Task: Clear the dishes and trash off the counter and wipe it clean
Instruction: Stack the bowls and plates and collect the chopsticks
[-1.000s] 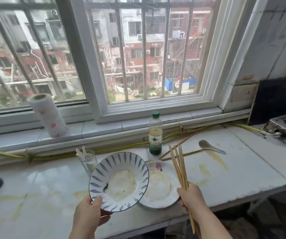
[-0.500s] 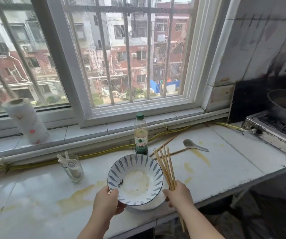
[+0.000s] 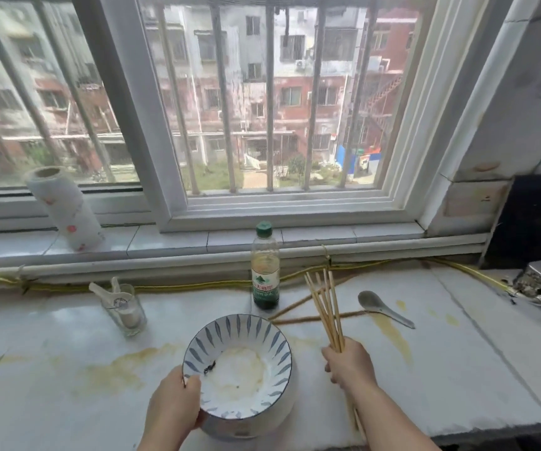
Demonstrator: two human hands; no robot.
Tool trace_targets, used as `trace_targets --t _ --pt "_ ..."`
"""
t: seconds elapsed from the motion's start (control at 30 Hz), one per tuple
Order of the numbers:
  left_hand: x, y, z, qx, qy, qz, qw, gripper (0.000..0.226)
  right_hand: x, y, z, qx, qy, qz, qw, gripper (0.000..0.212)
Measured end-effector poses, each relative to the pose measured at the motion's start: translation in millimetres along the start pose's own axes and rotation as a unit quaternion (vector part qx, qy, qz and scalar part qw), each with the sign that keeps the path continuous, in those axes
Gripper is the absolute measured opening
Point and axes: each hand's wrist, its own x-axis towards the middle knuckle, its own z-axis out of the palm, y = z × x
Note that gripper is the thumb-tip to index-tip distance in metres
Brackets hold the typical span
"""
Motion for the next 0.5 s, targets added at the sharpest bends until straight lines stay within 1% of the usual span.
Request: trace_targets --t 0.13,0.2,0.27,0.33,0.37,0.43,0.47,0.5 --pt "-6.5 0.1 7.1 0.051 0.045 0.003 0.998 0.012 23.8 -5.3 -1.0 0.006 -0.033 -0.006 0.999 0.007" --pt "-7.1 -0.4 9.6 0.061 0.054 -0.008 0.997 0.013 32.1 -3.3 -6.5 0.01 -0.031 -0.01 0.999 0.006" --pt "-8.7 1.7 9.2 0.101 0.076 -0.028 0.992 0.025 39.8 0.8 -17.1 0.015 -0.01 -0.013 1.0 0.006" --pt "-12.7 12.1 7.5 0.154 0.137 -0.044 0.977 0.043 50.6 5.0 -33.3 0.017 0.026 -0.016 0.999 0.008" --pt "-15.1 19.5 7.1 0.158 0.181 -0.031 0.97 0.045 57.3 7.4 -41.5 0.019 0.046 -0.013 0.999 0.009" --pt "-21.0 43.0 13.9 0.112 0.252 0.05 0.96 0.039 70.9 11.0 -56.4 0.028 0.073 -0.007 0.997 0.012" --pt "-24.2 57.9 21.6 0.073 0.262 0.099 0.957 0.034 76.0 12.6 -62.6 0.031 0.082 -0.007 0.996 0.013" --pt "-27.0 76.9 34.3 0.026 0.248 0.143 0.958 0.029 81.5 14.3 -70.6 0.03 0.09 -0.011 0.995 0.012"
